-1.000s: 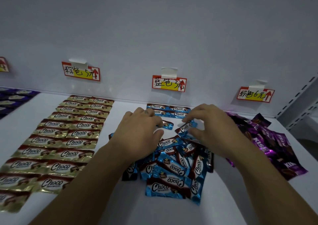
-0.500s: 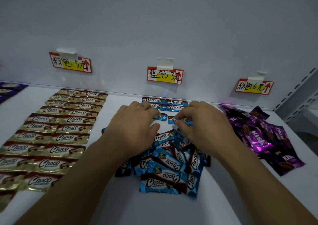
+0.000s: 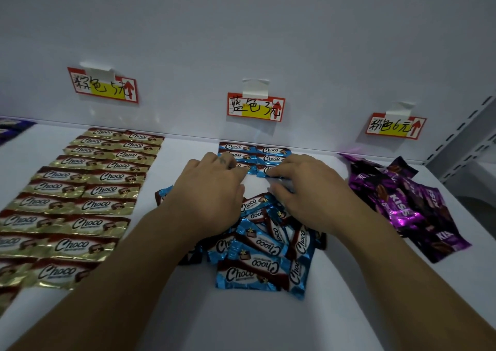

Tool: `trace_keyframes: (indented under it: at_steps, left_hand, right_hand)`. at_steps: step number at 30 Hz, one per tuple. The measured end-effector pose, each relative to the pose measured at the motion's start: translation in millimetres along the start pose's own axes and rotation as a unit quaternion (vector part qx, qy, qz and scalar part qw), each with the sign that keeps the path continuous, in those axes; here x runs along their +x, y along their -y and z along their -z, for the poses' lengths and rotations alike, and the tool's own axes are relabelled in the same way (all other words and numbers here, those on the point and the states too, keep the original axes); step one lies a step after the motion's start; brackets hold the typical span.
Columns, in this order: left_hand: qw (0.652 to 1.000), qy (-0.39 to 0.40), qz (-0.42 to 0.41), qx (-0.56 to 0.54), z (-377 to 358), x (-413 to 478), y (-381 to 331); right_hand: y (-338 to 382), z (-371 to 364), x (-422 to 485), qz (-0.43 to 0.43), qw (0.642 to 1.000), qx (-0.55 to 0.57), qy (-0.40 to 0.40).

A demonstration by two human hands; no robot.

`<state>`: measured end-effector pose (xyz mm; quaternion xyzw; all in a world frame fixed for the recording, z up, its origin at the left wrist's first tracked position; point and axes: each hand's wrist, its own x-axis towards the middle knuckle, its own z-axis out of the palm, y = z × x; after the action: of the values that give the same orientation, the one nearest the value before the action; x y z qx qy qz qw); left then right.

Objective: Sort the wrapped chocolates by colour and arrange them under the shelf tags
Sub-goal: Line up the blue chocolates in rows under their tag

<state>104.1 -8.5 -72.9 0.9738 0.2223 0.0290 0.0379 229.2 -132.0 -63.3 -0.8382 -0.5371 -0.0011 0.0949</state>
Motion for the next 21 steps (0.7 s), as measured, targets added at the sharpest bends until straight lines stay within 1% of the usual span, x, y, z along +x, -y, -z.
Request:
trace_keyframes:
  at_steps: [6,11,21]
  left_hand:
    - [1.000,0.009,0.000,0.001,0.0,-1.6,-0.1]
    - [1.000,0.002,0.001,-0.005,-1.1,0.3,1.0]
    - [1.000,0.004,-0.003,-0.018,-2.2,-0.1,-1.6]
  right_hand:
    - [2.5,-1.6,0.2,0.003,1.000,-0.014,-0.003]
    - [2.1,-1.2,0.8,-0.003,0.999,-0.036,0.000]
    - [-0.1,-1.1,-1.2,-0.004,0.999,-0.036,0.017]
